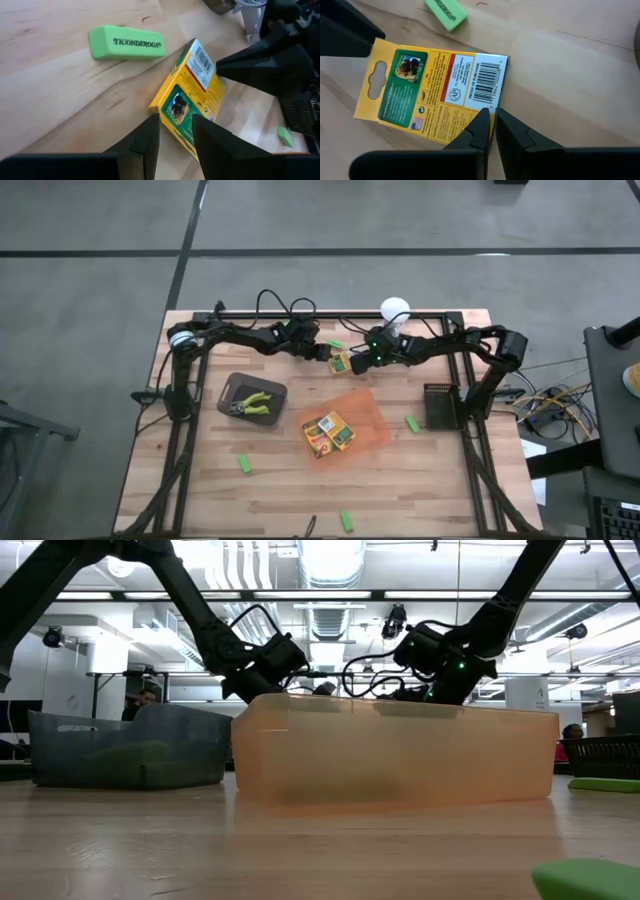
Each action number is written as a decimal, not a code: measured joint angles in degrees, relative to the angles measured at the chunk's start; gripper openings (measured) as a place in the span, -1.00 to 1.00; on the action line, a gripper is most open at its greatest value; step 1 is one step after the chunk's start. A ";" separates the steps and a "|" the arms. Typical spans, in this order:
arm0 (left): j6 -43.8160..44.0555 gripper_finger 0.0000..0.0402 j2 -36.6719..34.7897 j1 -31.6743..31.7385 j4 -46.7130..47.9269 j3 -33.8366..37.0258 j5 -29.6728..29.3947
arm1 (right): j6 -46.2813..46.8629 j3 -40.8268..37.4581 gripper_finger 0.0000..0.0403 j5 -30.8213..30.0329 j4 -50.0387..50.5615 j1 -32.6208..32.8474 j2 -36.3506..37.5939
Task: Pick & Place School Supplies
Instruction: Put the crayon box into the orange bin
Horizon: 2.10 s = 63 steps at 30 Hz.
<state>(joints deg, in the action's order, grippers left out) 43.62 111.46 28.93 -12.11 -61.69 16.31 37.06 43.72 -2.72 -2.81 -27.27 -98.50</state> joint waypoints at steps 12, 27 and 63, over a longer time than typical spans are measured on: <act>1.50 -0.40 0.00 -3.65 0.57 0.00 4.51 | 0.00 0.00 -0.87 -1.64 -7.22 -0.19 -0.04; -1.63 -0.41 -0.11 -3.05 0.50 -1.66 1.42 | 5.93 0.02 -0.87 -1.36 3.89 1.56 2.18; -4.52 -0.41 -0.13 2.84 11.10 -3.89 5.73 | -14.65 16.90 -0.87 8.00 2.69 2.38 -14.01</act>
<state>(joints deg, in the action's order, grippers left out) 39.09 111.33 31.77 -1.02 -65.58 22.04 22.41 60.62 5.28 -0.12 -24.88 -112.51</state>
